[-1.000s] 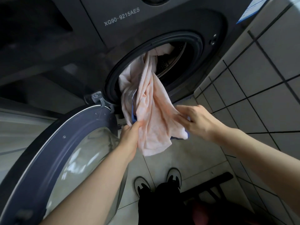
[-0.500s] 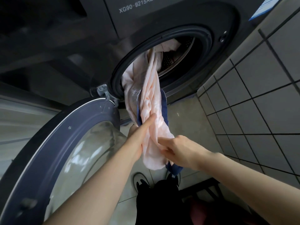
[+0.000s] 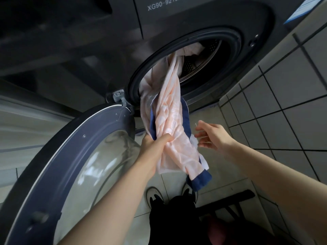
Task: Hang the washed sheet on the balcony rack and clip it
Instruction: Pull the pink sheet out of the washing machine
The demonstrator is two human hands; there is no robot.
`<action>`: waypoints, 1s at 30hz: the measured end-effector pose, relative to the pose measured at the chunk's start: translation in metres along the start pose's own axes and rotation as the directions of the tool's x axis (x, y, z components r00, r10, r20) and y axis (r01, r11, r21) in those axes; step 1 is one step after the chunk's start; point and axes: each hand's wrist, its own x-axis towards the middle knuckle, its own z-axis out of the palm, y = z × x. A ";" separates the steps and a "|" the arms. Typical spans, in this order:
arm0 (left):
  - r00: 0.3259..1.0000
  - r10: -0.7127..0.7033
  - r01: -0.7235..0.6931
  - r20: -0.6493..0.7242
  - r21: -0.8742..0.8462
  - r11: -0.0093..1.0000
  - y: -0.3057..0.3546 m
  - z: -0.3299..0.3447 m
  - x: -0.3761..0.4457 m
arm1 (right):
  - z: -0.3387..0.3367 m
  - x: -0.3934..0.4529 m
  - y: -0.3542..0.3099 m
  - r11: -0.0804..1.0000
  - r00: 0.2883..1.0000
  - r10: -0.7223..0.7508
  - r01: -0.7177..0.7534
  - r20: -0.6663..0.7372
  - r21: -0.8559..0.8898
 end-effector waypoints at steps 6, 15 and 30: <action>0.996 -0.066 0.067 0.060 -0.006 0.998 -0.001 -0.006 -0.010 | 0.011 0.033 0.008 0.903 0.932 0.268 -0.331 0.242 0.275; 0.992 -0.107 0.105 0.063 0.022 0.994 0.002 -0.008 -0.024 | 0.019 0.020 -0.014 0.927 0.965 0.171 -0.227 0.200 0.298; 0.999 0.011 -0.004 -0.036 0.208 0.978 0.001 -0.007 -0.024 | 0.026 0.013 -0.003 0.941 0.991 0.114 -0.084 -0.074 0.327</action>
